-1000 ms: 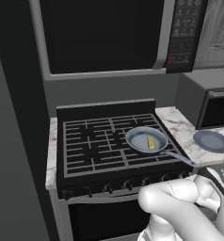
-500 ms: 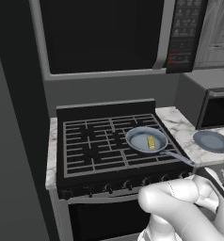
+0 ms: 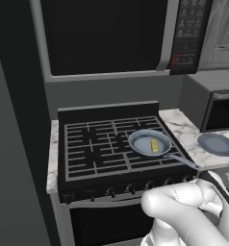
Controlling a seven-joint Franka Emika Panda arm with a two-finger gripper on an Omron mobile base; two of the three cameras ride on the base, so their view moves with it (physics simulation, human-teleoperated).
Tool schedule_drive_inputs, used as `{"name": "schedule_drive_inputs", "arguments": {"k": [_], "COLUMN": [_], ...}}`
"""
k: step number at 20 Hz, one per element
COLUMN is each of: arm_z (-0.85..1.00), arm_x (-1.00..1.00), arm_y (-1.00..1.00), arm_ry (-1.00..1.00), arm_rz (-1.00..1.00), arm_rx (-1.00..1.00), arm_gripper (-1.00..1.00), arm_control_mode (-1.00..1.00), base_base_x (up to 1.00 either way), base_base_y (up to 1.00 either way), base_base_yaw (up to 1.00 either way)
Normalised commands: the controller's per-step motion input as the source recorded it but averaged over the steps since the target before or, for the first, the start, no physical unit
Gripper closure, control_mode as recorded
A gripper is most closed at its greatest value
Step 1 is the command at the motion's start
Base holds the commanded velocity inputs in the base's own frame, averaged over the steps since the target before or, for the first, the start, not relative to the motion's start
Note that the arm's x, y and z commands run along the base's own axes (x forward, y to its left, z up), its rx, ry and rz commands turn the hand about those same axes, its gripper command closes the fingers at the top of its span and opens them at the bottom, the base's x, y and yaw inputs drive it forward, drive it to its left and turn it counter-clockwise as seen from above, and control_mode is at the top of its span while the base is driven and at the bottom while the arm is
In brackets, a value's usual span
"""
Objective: Pick up the butter stick and place it in the pan. Then turn on the burner for the pan.
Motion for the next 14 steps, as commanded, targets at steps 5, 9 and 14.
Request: {"name": "schedule_drive_inputs", "arguments": {"k": [5, 9, 14], "arm_z": [0.00, 0.00, 0.00], "arm_x": [0.03, 0.01, 0.00], "arm_y": [0.00, 0.00, 0.04], "arm_ry": [0.03, 0.02, 0.00], "arm_rz": [0.12, 0.16, 0.15], "arm_rx": [-0.19, -0.24, -0.29], "arm_gripper": [1.00, 1.00, 1.00], "arm_control_mode": [-1.00, -1.00, -1.00], "base_base_x": [0.00, 0.00, 0.00], "base_base_y": [0.00, 0.00, 0.00], "base_base_yaw": [0.00, 0.00, 0.00]}}
